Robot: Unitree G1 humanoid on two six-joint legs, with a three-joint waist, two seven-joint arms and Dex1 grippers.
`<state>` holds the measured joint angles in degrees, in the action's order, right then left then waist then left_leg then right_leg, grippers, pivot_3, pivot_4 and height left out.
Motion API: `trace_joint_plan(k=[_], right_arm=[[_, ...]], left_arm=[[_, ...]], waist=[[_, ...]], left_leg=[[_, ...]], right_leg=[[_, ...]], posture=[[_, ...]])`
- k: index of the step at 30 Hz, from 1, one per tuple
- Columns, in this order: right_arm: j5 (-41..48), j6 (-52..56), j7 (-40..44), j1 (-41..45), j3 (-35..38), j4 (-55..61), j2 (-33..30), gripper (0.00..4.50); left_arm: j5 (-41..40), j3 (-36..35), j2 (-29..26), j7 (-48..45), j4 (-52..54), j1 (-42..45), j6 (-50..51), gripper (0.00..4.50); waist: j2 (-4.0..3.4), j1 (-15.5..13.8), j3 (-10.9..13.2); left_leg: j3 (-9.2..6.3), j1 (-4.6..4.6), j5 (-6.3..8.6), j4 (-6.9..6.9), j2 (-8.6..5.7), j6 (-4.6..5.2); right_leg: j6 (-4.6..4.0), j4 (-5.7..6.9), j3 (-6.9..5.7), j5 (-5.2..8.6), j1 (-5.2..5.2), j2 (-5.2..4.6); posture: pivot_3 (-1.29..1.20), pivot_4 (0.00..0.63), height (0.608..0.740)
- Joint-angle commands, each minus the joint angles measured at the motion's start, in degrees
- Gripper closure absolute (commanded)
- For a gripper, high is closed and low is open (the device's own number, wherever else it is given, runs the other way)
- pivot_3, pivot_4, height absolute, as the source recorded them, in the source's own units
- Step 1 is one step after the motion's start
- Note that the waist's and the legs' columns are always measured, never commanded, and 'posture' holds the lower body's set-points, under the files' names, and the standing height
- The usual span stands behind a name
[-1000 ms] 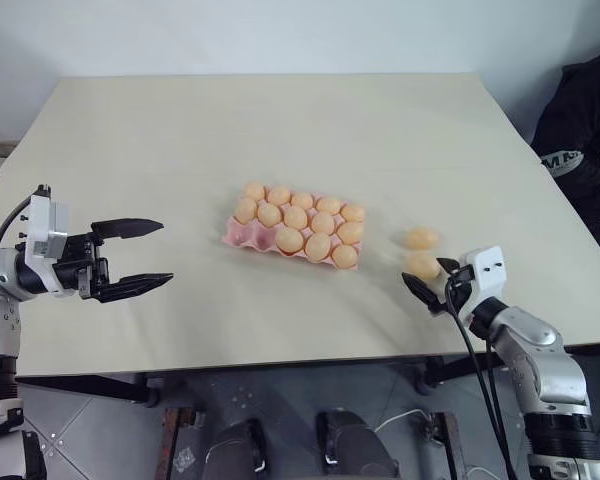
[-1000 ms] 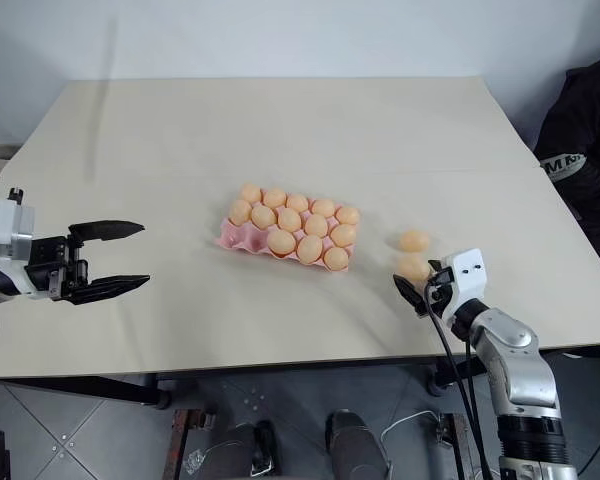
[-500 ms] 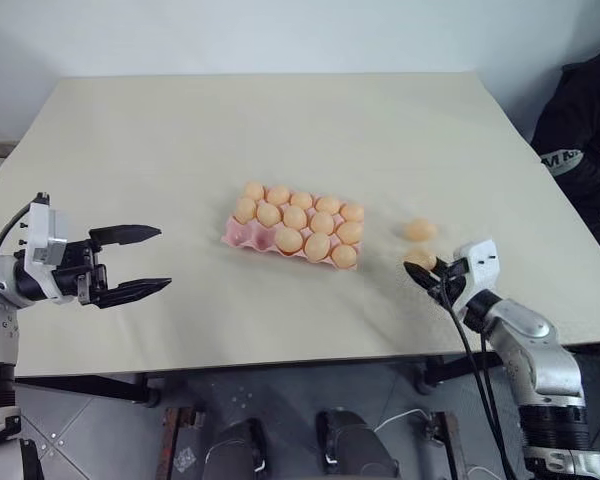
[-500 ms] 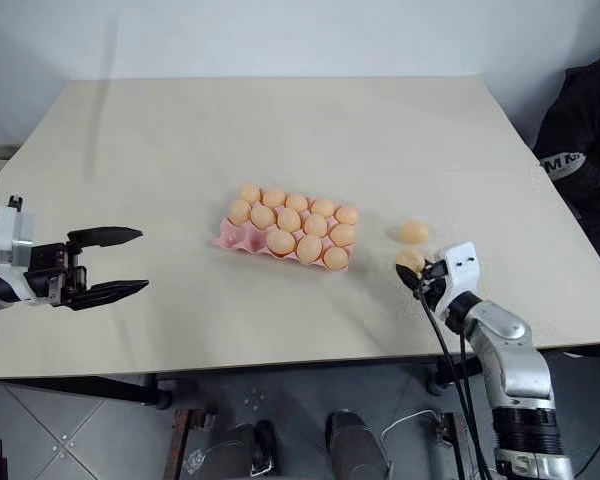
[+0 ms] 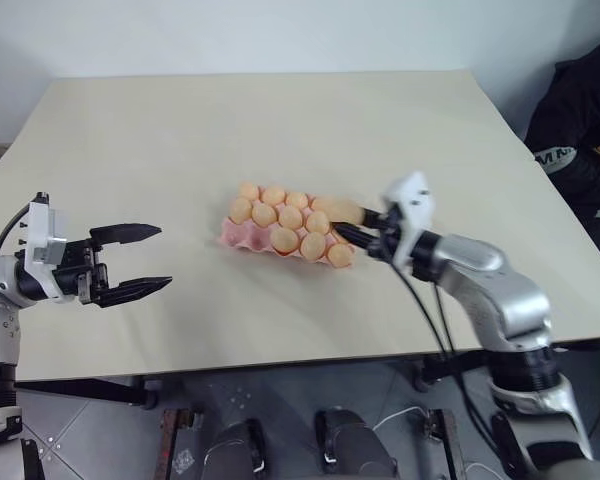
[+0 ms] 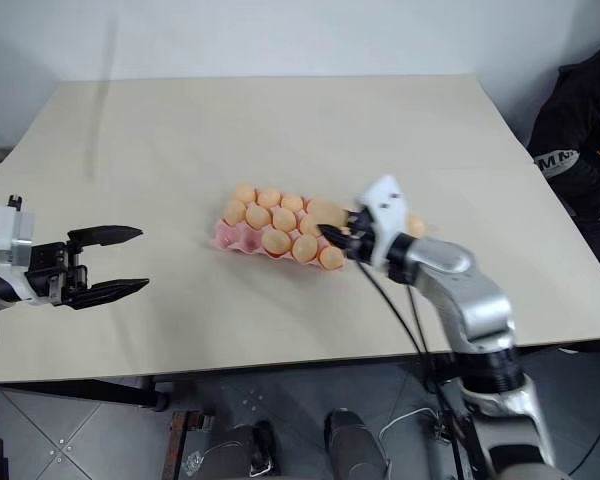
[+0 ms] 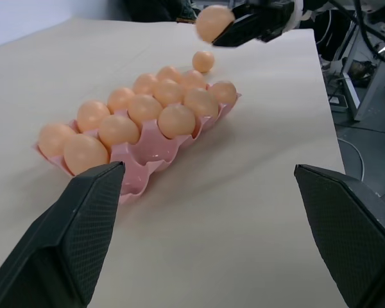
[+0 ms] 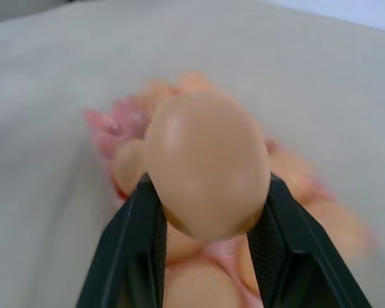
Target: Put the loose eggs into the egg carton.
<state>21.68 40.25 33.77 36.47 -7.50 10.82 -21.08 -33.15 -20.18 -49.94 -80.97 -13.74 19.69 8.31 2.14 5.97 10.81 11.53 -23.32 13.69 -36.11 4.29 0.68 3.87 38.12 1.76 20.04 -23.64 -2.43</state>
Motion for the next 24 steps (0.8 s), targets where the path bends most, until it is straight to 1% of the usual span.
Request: trace_joint_plan(k=[1, 6, 10, 16, 23, 24], right_arm=[[-1.79, 1.71, -1.65, 4.2, -3.39, -1.95, 3.1, 3.15], [-6.45, 0.0, -1.86, 10.11, -9.51, -10.97, 8.59, 3.15], [-9.24, -2.98, -0.48, 12.94, -12.13, -16.64, 11.58, 3.15], [-13.49, -9.9, 0.14, 18.23, -12.7, -28.72, 15.58, 3.15], [-17.09, -14.1, 2.03, 21.0, -13.27, -35.03, 16.88, 3.15], [-17.3, -14.53, 2.83, 20.87, -13.41, -34.84, 16.89, 2.83]], left_arm=[[-0.87, -1.26, -0.52, -0.53, 1.14, -0.16, -0.74, 0.0], [-0.98, -2.44, -1.18, -0.51, 1.47, -1.14, -0.87, 0.0], [-1.41, -3.93, -1.29, 0.08, 3.01, -2.88, -0.72, 0.0], [-2.0, -5.71, -1.13, 1.37, 5.77, -5.7, -0.29, 0.0], [-2.38, -6.95, -1.09, 2.47, 7.61, -7.62, 0.05, 0.0], [-2.41, -7.0, -1.06, 2.61, 7.73, -7.76, 0.03, 0.0]], waist=[[0.0, 0.11, 0.0], [0.03, 0.31, -0.02], [0.04, 0.47, -0.02], [0.05, 0.93, -0.02], [0.05, 1.68, -0.03], [0.04, 1.79, -0.03]], left_leg=[[0.0, -0.06, 0.0, 0.01, 0.0, 0.01], [0.02, -0.19, 0.03, -0.06, -0.02, 0.06], [0.03, -0.18, 0.02, -0.04, -0.01, 0.04], [0.04, -0.12, 0.0, -0.04, 0.0, 0.0], [0.02, -0.14, -0.02, -0.01, 0.0, -0.03], [0.02, -0.14, -0.02, -0.01, 0.0, -0.03]], right_leg=[[0.0, -0.01, -0.02, 0.0, -0.05, 0.0], [0.02, -0.12, -0.08, -0.01, -0.06, -0.02], [0.03, -0.09, -0.1, -0.01, -0.08, -0.01], [0.02, 0.02, -0.1, -0.01, -0.08, 0.01], [0.02, 0.02, -0.12, -0.01, -0.09, 0.0], [0.02, 0.01, -0.12, -0.01, -0.09, -0.01]], posture=[[0.0, 0.15, 0.74], [0.0, 0.15, 0.74], [0.0, 0.15, 0.74], [0.0, 0.15, 0.74], [0.0, 0.15, 0.74], [0.0, 0.15, 0.74]])
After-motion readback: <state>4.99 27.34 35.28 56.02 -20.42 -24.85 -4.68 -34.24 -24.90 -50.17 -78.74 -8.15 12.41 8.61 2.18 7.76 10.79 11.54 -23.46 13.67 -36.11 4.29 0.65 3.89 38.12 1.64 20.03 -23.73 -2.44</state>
